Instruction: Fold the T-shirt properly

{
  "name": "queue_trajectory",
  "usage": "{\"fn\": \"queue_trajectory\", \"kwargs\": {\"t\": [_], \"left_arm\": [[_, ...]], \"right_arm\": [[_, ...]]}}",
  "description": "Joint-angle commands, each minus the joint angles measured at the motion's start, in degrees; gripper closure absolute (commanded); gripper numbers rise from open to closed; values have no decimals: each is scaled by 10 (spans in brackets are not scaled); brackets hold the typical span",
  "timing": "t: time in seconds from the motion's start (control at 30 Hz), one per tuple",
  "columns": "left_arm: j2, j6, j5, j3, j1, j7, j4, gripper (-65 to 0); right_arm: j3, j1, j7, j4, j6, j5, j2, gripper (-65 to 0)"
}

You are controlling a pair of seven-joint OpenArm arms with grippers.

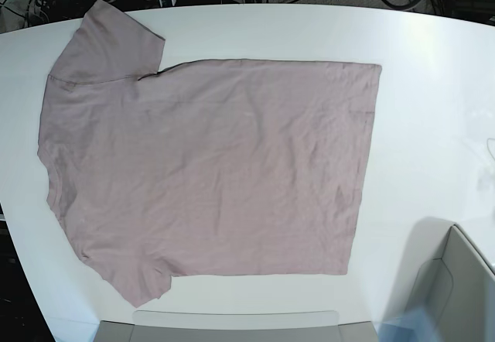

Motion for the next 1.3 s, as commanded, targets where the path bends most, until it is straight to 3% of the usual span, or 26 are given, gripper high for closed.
{"fn": "queue_trajectory", "kwargs": {"t": [0.0, 0.13, 0.3, 0.47, 0.67, 0.77, 1.07, 1.27], "left_arm": [[3, 1, 0, -1, 5, -11, 0, -2], [3, 1, 0, -1, 11, -37, -1, -2], [1, 1, 2, 1, 25, -59, 0, -2], [0, 1, 1, 0, 26, -59, 0, -2], [1, 2, 0, -1, 28, -57, 44, -2], [1, 2, 0, -1, 45, -54, 54, -2], [0, 2, 0, -1, 98, -47, 166, -2], [0, 2, 0, -1, 98, -34, 176, -3]], "right_arm": [[1, 1, 10, 1, 0, 1, 1, -2], [-1, 16, 11, -2, 1, 4, -12, -2], [4, 2, 9, -3, 1, 7, 5, -2], [4, -7, 0, 1, 1, 7, 1, -2], [5, -10, -143, 30, 1, 7, 2, -2], [1, -35, -179, 83, 1, 7, 2, -2], [-1, -78, -179, 166, 2, 5, 5, -2], [3, -90, -134, 176, 2, 7, 6, -2]]}}
